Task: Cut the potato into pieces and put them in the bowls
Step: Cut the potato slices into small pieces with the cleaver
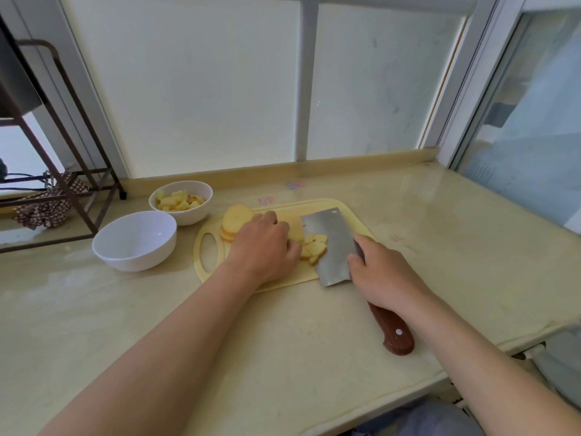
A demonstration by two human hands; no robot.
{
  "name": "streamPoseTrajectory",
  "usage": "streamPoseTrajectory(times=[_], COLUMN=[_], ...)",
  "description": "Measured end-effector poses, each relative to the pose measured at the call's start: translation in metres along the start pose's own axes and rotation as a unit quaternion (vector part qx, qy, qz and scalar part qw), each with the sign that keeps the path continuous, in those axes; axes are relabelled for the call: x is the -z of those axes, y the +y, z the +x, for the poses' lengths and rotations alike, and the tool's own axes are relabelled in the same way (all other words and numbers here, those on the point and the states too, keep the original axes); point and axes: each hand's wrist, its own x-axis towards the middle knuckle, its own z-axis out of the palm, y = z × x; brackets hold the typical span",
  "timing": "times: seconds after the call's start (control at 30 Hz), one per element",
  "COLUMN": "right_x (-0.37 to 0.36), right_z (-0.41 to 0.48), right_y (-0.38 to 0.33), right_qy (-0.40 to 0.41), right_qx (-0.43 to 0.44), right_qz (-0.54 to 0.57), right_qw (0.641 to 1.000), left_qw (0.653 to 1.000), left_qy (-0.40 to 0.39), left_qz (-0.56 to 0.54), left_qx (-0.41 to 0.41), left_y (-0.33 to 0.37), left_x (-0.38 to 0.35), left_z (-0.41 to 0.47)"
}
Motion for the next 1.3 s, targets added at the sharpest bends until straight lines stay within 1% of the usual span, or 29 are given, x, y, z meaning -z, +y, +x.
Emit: streamPoseTrajectory(times=[0.13, 0.2, 0.3, 0.4, 0.6, 0.87, 1.1, 1.3], right_x=[-0.001, -0.002, -0.004, -0.005, -0.004, -0.007, -0.006, -0.007], right_z=[0.0, 0.0, -0.001, -0.001, -0.001, 0.002, 0.003, 0.005], right_y=[-0.001, -0.002, -0.004, -0.005, -0.004, -0.004, -0.002, 0.0], right_qy=[0.006, 0.003, -0.006, -0.016, -0.04, -0.042, -0.049, -0.045], right_qx=[-0.003, -0.005, -0.005, 0.012, 0.032, 0.035, 0.041, 0.045], right_qz=[0.004, -0.013, -0.049, -0.072, -0.081, -0.093, -0.084, -0.078], right_qw=[1.0, 1.0, 0.999, 0.997, 0.995, 0.994, 0.994, 0.995], left_qw=[0.999, 0.997, 0.997, 0.998, 1.0, 0.999, 0.999, 0.999], left_qy=[-0.034, -0.055, -0.066, -0.056, -0.02, 0.023, 0.037, 0.028], left_qz=[0.038, 0.054, 0.044, 0.024, 0.004, -0.004, -0.005, -0.011], left_qx=[0.008, 0.011, 0.011, 0.005, -0.011, -0.022, -0.034, -0.033], left_y=[-0.003, -0.002, -0.002, -0.004, -0.006, -0.008, -0.005, -0.005], left_x=[0.005, 0.003, -0.001, -0.003, -0.012, -0.02, -0.02, -0.021], left_z=[0.003, 0.003, 0.004, 0.005, 0.005, 0.007, 0.008, 0.009])
